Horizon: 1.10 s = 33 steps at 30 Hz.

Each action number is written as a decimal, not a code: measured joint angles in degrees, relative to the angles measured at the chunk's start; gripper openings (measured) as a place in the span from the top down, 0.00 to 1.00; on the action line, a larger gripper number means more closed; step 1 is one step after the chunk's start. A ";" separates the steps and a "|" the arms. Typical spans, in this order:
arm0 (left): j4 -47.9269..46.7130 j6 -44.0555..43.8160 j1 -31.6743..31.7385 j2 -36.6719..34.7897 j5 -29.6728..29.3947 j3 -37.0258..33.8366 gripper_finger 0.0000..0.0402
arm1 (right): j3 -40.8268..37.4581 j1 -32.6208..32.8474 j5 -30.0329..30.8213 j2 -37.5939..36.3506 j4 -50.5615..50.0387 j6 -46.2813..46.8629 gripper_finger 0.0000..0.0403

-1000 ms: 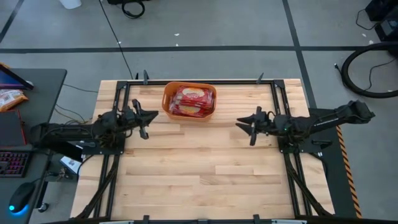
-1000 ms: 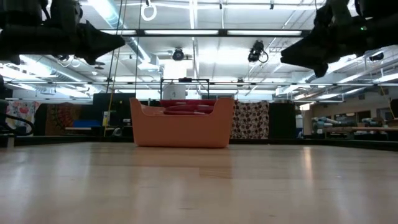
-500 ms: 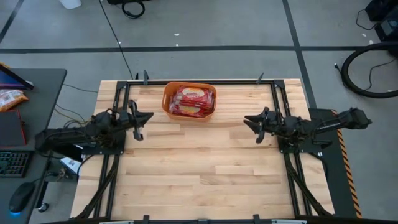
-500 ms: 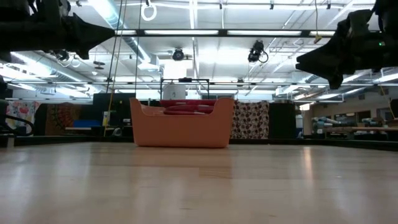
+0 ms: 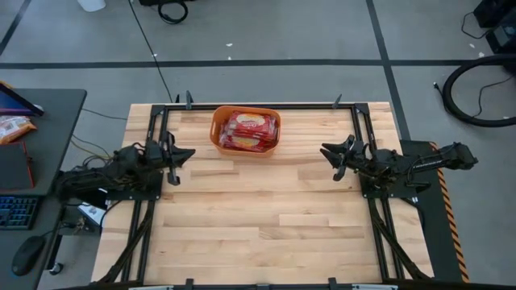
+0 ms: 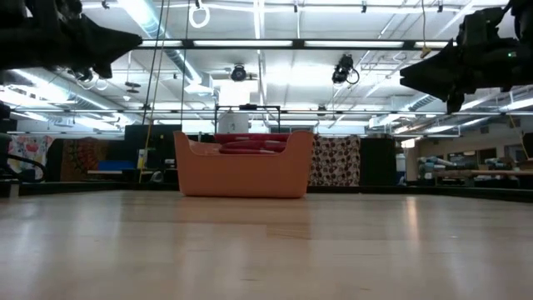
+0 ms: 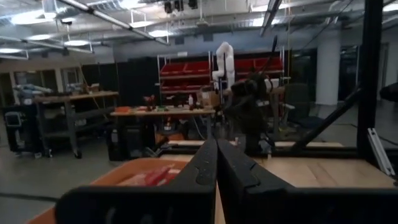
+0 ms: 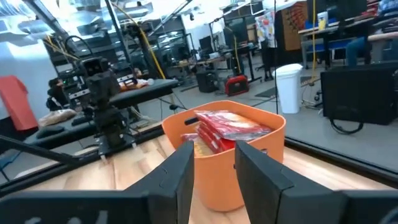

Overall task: Sort popcorn bags into baskets
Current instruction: Return to Home Position

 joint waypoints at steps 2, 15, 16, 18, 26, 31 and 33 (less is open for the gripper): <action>-0.35 -0.33 0.01 0.72 -0.11 0.00 0.97 | 0.00 0.00 -0.08 0.06 0.22 -0.03 0.70; -0.33 -7.26 0.01 1.84 -0.11 0.00 0.94 | 0.00 0.00 -1.57 0.44 0.46 -0.07 0.70; -0.27 -7.29 0.01 1.84 -0.11 0.00 0.94 | 0.00 0.00 -1.58 0.44 0.43 -0.07 0.70; -0.31 -7.53 0.01 1.84 -0.13 0.00 0.94 | 0.00 0.00 -1.58 0.42 0.46 -0.07 0.70; -0.29 -7.51 0.01 1.84 -0.13 0.00 0.94 | 0.00 0.00 -1.59 0.46 0.45 -0.07 0.70; -0.29 -7.49 0.01 1.84 -0.13 0.00 0.94 | 0.00 0.00 -1.59 0.46 0.46 -0.07 0.70; -0.27 -7.49 0.01 1.84 -0.13 0.00 0.94 | 0.00 0.00 -1.59 0.46 0.45 -0.07 0.70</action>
